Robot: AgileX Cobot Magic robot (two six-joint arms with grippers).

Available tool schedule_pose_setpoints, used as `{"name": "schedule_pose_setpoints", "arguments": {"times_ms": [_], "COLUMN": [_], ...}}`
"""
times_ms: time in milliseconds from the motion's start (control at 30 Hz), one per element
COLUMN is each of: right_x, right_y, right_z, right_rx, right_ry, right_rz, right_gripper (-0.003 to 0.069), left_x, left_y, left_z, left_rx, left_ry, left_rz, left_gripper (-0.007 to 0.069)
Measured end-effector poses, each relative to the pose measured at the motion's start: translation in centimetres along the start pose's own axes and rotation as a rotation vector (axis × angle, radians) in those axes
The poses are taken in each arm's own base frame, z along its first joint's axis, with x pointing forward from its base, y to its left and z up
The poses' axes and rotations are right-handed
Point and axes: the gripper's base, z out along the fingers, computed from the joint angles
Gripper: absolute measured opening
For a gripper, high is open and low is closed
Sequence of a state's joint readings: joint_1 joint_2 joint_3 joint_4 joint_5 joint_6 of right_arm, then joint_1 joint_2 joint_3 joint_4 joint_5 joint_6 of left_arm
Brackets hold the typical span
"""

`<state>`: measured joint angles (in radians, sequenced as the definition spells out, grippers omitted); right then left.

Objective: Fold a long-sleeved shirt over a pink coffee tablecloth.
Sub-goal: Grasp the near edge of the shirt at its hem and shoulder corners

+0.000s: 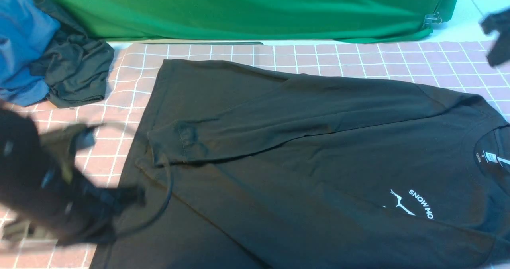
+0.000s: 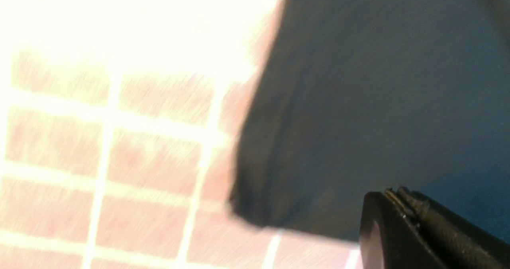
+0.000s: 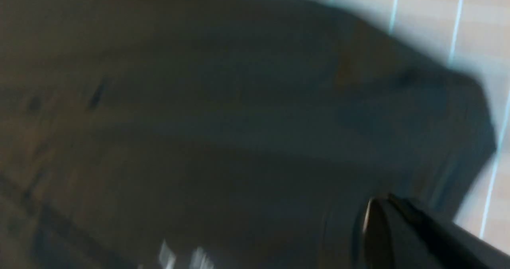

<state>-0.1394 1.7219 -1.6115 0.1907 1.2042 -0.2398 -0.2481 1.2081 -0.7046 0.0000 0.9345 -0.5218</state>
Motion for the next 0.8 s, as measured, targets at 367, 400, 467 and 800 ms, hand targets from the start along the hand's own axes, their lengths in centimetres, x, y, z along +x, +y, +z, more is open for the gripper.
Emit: {"name": "schedule_pose_setpoints", "arguments": {"times_ms": [367,400,467,800], "right_x": [13.7,14.9,15.9,16.2], "right_y": [3.2,3.4,3.7,4.3], "right_z": [-4.2,-4.2,-4.5,-4.8], "right_rx": [0.017,0.017,0.01,-0.045], "right_ry": [-0.128,-0.136,-0.152,-0.165], "right_rz": [0.018,0.021,0.023,0.025], "right_gripper": [0.0038,0.0038,0.0038,0.0038], "left_x": [2.2,2.3,2.3,2.3], "left_y": [2.3,2.5,2.7,2.5], "left_z": [3.1,3.3,3.6,6.7], "left_rx": [-0.108,-0.116,-0.118,-0.15], "left_ry": [-0.015,-0.034,-0.049,0.027], "left_rz": [-0.048,-0.049,-0.054,-0.052], "left_gripper": [0.0185,0.0248,0.0356,0.0607]}}
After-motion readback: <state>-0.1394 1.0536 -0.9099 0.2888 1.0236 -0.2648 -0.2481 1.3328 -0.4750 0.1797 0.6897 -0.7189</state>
